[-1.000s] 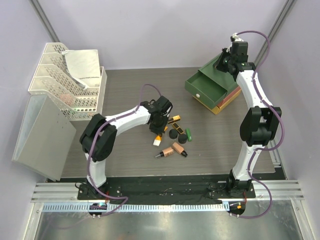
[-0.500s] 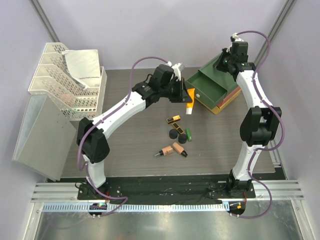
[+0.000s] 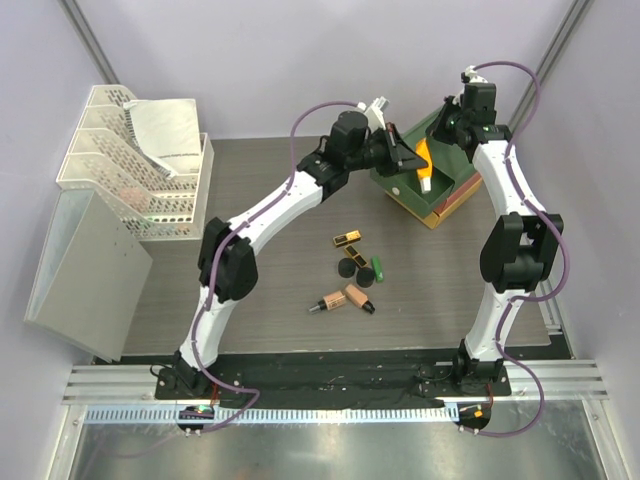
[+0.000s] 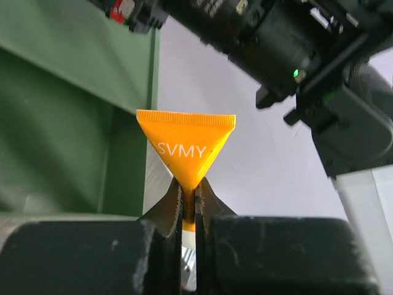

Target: Organize the makeup

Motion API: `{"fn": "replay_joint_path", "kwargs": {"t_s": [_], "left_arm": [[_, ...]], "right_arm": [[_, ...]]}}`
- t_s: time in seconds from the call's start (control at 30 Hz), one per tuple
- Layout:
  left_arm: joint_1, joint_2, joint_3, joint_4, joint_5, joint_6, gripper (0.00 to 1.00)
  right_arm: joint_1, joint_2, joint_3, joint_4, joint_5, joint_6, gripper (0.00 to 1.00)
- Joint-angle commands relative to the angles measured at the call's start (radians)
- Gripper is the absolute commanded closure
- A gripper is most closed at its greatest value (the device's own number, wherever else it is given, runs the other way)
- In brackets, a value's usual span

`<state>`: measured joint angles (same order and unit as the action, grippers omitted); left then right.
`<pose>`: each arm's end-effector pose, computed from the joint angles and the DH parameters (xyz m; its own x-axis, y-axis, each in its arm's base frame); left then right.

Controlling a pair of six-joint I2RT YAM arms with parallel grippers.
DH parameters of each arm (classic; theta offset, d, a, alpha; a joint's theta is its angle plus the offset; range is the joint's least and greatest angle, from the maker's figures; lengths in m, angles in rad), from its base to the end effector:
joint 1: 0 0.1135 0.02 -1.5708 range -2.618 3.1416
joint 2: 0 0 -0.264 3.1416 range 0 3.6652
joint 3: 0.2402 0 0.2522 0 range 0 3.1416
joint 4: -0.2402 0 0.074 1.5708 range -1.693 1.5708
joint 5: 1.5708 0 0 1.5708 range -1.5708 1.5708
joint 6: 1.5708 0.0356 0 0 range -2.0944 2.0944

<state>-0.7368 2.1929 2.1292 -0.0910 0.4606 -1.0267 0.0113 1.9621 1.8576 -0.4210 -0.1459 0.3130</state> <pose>0.3795 -0.3657 0.3560 -0.8524 -0.2616 -0.4529 0.3823 0.2792 -0.8808 0.4650 0.0104 0.3369 -0.5194 0.2988 -0.8006 0.0242 0.9416 0.3358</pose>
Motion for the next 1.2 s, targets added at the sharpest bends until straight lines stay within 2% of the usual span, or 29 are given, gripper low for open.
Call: {"fn": "replay_joint_path", "kwargs": {"t_s": [0.0, 0.13, 0.17, 0.2, 0.23, 0.33, 0.53, 0.63, 0.73, 0.77, 0.87, 0.97, 1.17], "left_arm": [[0.007, 0.053, 0.118, 0.086, 0.007, -0.053, 0.97], [0.013, 0.074, 0.132, 0.086, -0.013, -0.043, 0.86], [0.014, 0.076, 0.132, 0.086, -0.019, -0.038, 0.76], [0.016, 0.08, 0.132, 0.088, -0.028, -0.033, 0.71], [0.02, 0.083, 0.132, 0.086, -0.027, -0.032, 0.58], [0.027, 0.087, 0.146, 0.076, -0.039, -0.016, 0.35], [0.06, 0.05, 0.155, 0.086, -0.01, -0.001, 0.32], [0.074, 0.007, 0.141, 0.015, 0.042, 0.089, 0.29], [0.073, -0.102, 0.013, -0.128, 0.084, 0.252, 0.27], [0.07, -0.178, -0.1, -0.185, 0.075, 0.287, 0.27], [0.051, -0.289, -0.323, -0.292, 0.021, 0.454, 0.23], [0.021, -0.387, -0.47, -0.415, -0.049, 0.595, 0.21], [-0.07, -0.476, -0.642, -0.599, -0.187, 0.777, 0.2]], "right_arm": [[0.006, 0.101, -0.095, -0.361, 0.023, -0.043, 0.99], [0.007, 0.101, -0.097, -0.361, 0.025, -0.043, 0.99], [0.007, 0.103, -0.097, -0.361, 0.025, -0.045, 0.99], [0.006, 0.104, -0.095, -0.361, 0.025, -0.043, 0.99], [0.007, 0.106, -0.094, -0.363, 0.026, -0.045, 0.99], [0.007, 0.107, -0.089, -0.361, 0.025, -0.043, 0.99], [0.007, 0.107, -0.083, -0.361, 0.022, -0.045, 0.99], [0.007, 0.109, -0.08, -0.361, 0.022, -0.045, 0.99], [0.007, 0.109, -0.078, -0.361, 0.023, -0.045, 0.99], [0.007, 0.112, -0.078, -0.361, 0.02, -0.045, 0.99], [0.007, 0.119, -0.077, -0.361, 0.017, -0.046, 0.99], [0.007, 0.123, -0.075, -0.364, 0.016, -0.046, 0.99], [0.007, 0.126, -0.078, -0.363, 0.016, -0.049, 0.99]]}}
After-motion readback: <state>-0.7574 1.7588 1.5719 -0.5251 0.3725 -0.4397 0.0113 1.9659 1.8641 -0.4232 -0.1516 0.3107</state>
